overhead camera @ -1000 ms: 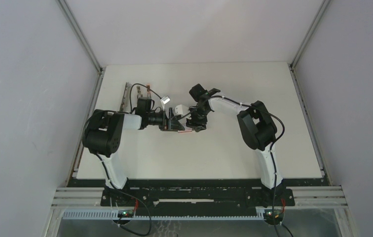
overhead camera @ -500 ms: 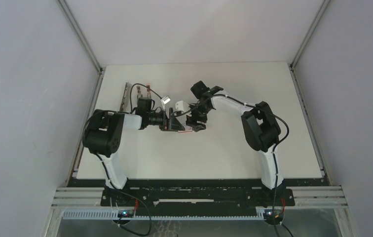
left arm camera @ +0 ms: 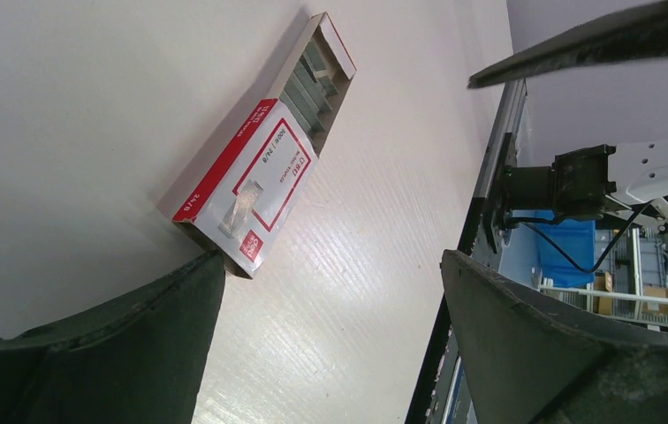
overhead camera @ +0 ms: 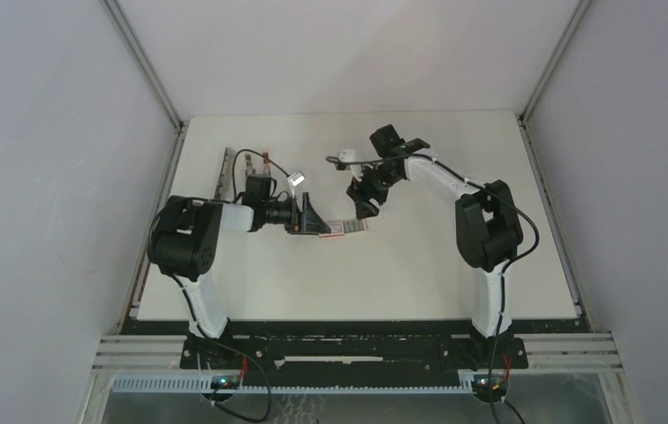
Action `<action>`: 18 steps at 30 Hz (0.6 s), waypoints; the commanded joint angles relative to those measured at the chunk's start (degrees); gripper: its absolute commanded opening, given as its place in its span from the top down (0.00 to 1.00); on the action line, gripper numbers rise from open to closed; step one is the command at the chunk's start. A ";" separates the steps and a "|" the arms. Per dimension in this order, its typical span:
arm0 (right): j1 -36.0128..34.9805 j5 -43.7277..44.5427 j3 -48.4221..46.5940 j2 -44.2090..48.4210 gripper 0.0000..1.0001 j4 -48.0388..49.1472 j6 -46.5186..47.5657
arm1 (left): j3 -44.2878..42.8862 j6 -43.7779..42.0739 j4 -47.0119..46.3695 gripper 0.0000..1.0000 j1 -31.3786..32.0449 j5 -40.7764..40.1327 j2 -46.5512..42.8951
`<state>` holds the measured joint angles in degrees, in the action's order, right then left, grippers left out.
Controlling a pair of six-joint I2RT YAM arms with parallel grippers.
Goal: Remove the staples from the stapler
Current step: Close the staple box at the center of the board.
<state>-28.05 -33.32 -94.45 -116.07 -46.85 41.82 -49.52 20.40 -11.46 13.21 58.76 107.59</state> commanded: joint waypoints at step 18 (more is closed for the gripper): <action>8.28 -13.17 12.12 3.36 0.40 12.42 -40.83 | -0.90 -0.86 0.14 0.03 -0.30 0.20 -1.09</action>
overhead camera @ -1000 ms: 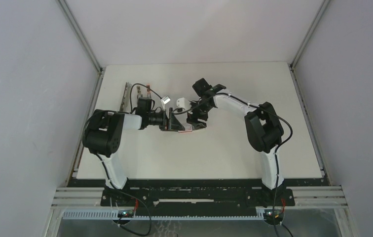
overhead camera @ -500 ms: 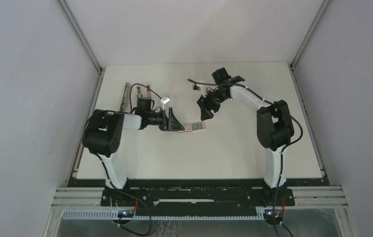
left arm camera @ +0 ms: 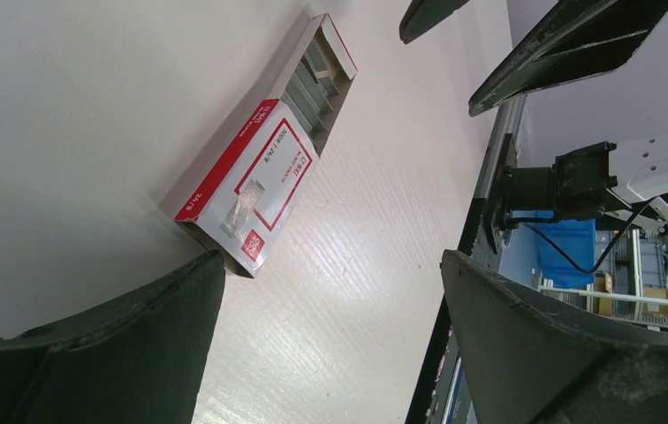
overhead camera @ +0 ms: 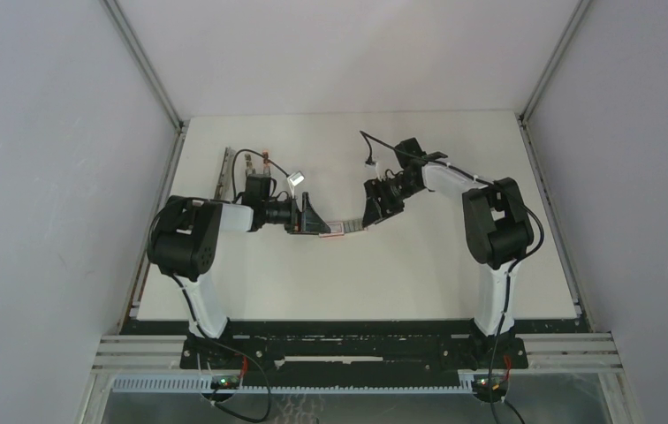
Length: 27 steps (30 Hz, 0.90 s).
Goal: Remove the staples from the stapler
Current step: Close the staple box at the center of the board.
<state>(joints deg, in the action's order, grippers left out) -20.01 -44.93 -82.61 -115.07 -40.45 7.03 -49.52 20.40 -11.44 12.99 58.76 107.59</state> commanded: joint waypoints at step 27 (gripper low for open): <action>1.03 -0.01 0.95 -4.06 0.41 10.51 -12.21 | -0.65 0.29 -0.73 0.03 -0.13 1.00 -0.91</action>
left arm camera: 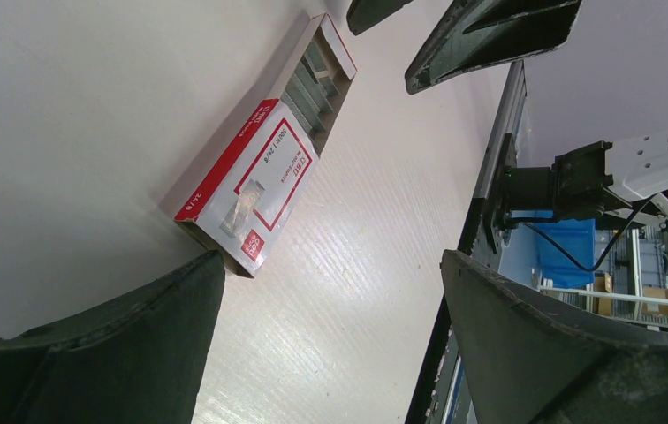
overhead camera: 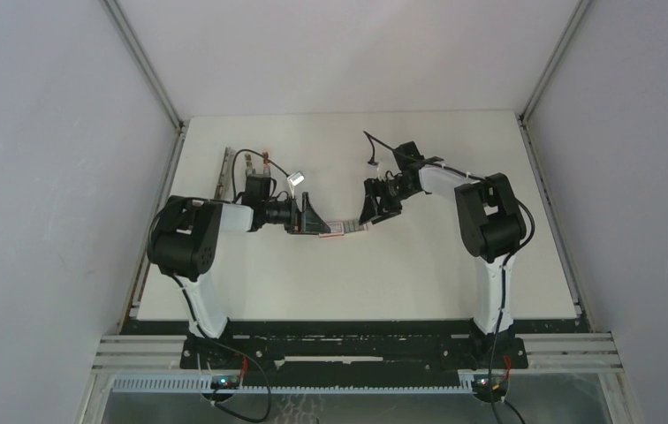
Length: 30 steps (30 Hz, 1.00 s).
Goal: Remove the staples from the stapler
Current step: Close the staple box at the center of the board.
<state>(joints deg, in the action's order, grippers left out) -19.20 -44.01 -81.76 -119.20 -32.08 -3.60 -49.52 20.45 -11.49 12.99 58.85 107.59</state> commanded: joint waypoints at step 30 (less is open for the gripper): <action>-1.93 -4.56 1.51 -0.85 0.43 4.60 -4.51 | 0.20 1.97 -2.18 0.03 0.54 1.41 -1.30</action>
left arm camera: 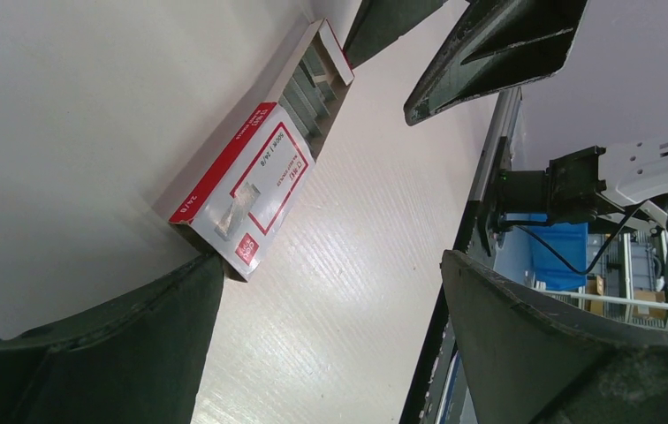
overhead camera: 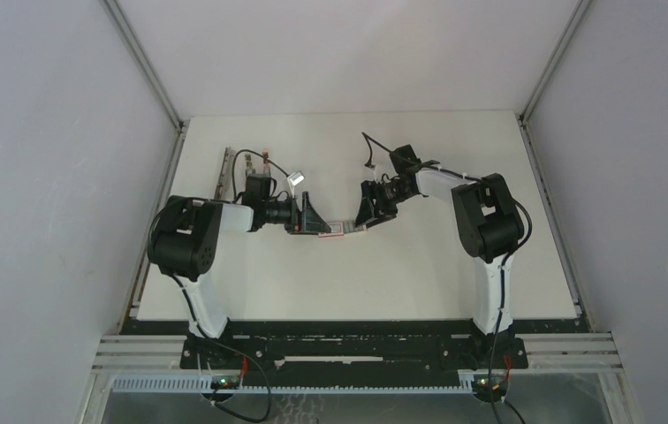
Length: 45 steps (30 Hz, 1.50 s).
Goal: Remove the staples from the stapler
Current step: Close the staple box at the center of the board.
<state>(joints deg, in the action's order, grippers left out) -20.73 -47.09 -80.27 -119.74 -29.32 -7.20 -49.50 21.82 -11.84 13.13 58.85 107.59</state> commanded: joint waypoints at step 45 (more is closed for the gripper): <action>-1.52 3.61 -1.30 12.89 0.33 -9.03 54.24 | 0.96 0.69 -1.59 0.03 -1.70 0.59 -1.43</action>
<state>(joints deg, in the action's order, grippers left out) -20.82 -44.58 -80.14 -108.62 -34.26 24.21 -49.43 22.83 -11.51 11.44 58.26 107.33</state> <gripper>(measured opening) 0.664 0.974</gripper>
